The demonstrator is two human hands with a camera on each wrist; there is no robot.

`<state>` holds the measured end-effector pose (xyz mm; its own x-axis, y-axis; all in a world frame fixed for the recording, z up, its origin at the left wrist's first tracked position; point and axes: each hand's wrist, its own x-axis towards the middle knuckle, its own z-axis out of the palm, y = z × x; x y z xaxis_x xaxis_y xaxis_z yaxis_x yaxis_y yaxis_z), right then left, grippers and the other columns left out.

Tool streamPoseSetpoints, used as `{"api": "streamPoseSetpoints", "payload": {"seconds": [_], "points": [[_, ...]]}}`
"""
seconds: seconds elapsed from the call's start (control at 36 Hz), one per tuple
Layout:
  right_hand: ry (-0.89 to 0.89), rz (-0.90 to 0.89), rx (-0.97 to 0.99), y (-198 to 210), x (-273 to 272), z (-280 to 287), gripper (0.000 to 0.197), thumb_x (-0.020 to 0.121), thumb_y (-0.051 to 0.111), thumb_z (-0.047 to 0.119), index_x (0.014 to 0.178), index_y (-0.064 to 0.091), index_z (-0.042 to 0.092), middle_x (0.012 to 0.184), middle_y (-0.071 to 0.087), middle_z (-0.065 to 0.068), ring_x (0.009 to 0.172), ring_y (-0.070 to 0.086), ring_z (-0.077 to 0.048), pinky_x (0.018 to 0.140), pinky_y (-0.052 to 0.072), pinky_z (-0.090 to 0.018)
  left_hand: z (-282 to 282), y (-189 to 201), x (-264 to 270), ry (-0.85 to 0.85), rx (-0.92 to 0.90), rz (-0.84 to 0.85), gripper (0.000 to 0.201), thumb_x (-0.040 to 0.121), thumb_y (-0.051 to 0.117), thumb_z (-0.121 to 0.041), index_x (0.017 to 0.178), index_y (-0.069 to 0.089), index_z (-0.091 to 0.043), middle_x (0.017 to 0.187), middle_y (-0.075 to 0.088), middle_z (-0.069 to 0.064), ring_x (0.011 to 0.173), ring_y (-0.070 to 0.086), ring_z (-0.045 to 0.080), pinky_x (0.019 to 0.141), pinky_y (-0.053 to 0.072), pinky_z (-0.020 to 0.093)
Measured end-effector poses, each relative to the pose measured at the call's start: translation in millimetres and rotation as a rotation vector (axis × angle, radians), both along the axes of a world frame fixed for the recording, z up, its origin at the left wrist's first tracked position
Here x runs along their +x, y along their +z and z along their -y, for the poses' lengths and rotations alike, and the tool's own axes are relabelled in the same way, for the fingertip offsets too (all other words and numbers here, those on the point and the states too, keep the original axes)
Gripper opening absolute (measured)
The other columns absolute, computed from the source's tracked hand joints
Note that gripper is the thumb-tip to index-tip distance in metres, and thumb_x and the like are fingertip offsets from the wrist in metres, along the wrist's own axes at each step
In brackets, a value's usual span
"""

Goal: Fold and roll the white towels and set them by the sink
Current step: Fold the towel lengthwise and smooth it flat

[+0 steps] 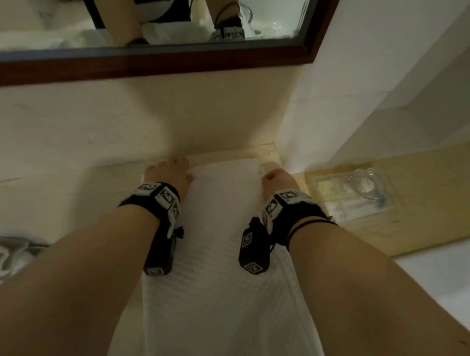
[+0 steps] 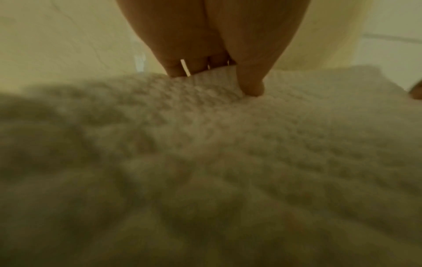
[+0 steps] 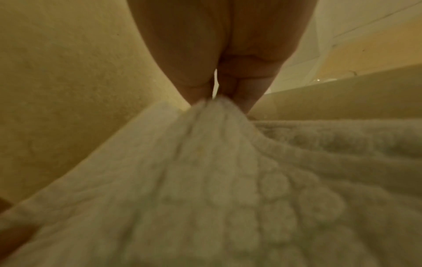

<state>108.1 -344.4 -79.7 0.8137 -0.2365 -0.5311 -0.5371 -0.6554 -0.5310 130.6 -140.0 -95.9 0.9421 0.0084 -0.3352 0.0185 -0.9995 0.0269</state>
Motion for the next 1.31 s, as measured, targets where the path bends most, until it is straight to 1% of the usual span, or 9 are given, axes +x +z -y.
{"api": "streamPoseSetpoints", "payload": {"seconds": [0.08,0.22,0.42,0.58,0.75,0.92,1.06,1.19,1.31], "points": [[0.059,-0.008,-0.091,-3.1,-0.8,-3.2,0.032,0.1,0.038,0.019,0.122,0.055,0.001,0.126,0.057,-0.015,0.114,0.055,-0.029,0.082,0.042,-0.024,-12.2,0.9,4.4,0.056,0.013,-0.032,0.038,0.099,0.037,-0.038,0.131,0.043,-0.018,0.133,0.052,0.008,0.119,0.051,0.028,0.099,0.036,0.037],[0.133,-0.041,-0.158,0.1,-2.6,-11.0,0.066,0.094,0.035,0.058,0.137,0.046,0.009,0.138,0.043,-0.014,0.122,0.048,-0.031,0.1,0.039,-0.036,-5.9,-1.0,3.6,-0.064,-0.08,-0.052,0.042,0.098,0.04,-0.039,0.135,0.041,-0.021,0.138,0.049,0.007,0.122,0.049,0.029,0.098,0.038,0.035],[0.159,-0.093,-0.125,9.0,-9.2,-9.6,0.041,0.101,0.035,0.031,0.123,0.054,0.001,0.126,0.056,-0.015,0.113,0.054,-0.028,0.079,0.038,-0.025,6.6,3.6,3.1,-0.042,-0.285,0.021,0.038,0.103,0.028,-0.031,0.125,0.049,-0.007,0.126,0.056,0.018,0.111,0.053,0.034,0.088,0.039,0.032],[-0.06,-0.06,-0.056,-0.9,-21.6,13.5,0.035,0.1,0.037,0.016,0.13,0.042,-0.003,0.132,0.049,-0.019,0.12,0.049,-0.031,0.077,0.035,-0.027,-4.2,0.9,5.4,-0.157,-0.129,-0.048,0.034,0.102,0.032,-0.028,0.128,0.048,-0.013,0.128,0.052,0.012,0.113,0.051,0.03,0.092,0.04,0.032],[-0.006,-0.037,-0.048,-10.2,-23.2,6.5,0.034,0.099,0.041,0.029,0.119,0.049,0.002,0.12,0.058,-0.016,0.109,0.055,-0.031,0.076,0.036,-0.028,-10.5,-6.0,6.1,-0.143,-0.007,-0.05,0.027,0.1,0.037,-0.025,0.12,0.048,-0.011,0.123,0.052,0.014,0.109,0.052,0.032,0.091,0.041,0.037],[0.013,-0.069,-0.014,-7.4,-28.5,8.0,0.063,0.091,0.05,0.049,0.137,0.036,0.008,0.132,0.053,-0.011,0.112,0.057,-0.029,0.088,0.045,-0.033,-6.7,-0.3,2.1,-0.08,-0.002,-0.024,0.026,0.098,0.043,-0.025,0.119,0.049,-0.01,0.122,0.053,0.015,0.109,0.052,0.032,0.091,0.043,0.038],[0.058,-0.128,0.044,-2.2,-51.6,17.2,0.073,0.09,0.036,0.064,0.134,0.043,0.007,0.128,0.056,-0.012,0.111,0.057,-0.03,0.097,0.045,-0.041,7.9,3.5,-27.0,-0.163,0.044,0.154,0.049,0.089,0.051,-0.018,0.136,0.039,-0.018,0.139,0.037,0.009,0.128,0.034,0.03,0.105,0.029,0.04],[0.227,-0.272,0.015,11.7,-73.9,27.0,0.045,0.091,0.05,0.052,0.093,0.061,0.008,0.104,0.066,-0.01,0.098,0.061,-0.028,0.09,0.044,-0.035,37.4,14.1,-63.7,-0.212,-0.083,-0.101,0.05,0.097,0.042,-0.03,0.144,0.03,-0.019,0.152,0.021,0.005,0.137,0.024,0.028,0.111,0.024,0.039],[0.392,-0.322,-0.117,16.7,-92.0,24.7,0.047,0.093,0.046,0.051,0.106,0.061,0.009,0.109,0.061,-0.01,0.109,0.057,-0.029,0.091,0.041,-0.034,50.9,6.1,-92.4,-0.188,-0.086,-0.353,0.063,0.1,0.026,-0.045,0.151,0.0,-0.02,0.158,-0.013,0.003,0.146,-0.006,0.027,0.119,0.005,0.041]]}}
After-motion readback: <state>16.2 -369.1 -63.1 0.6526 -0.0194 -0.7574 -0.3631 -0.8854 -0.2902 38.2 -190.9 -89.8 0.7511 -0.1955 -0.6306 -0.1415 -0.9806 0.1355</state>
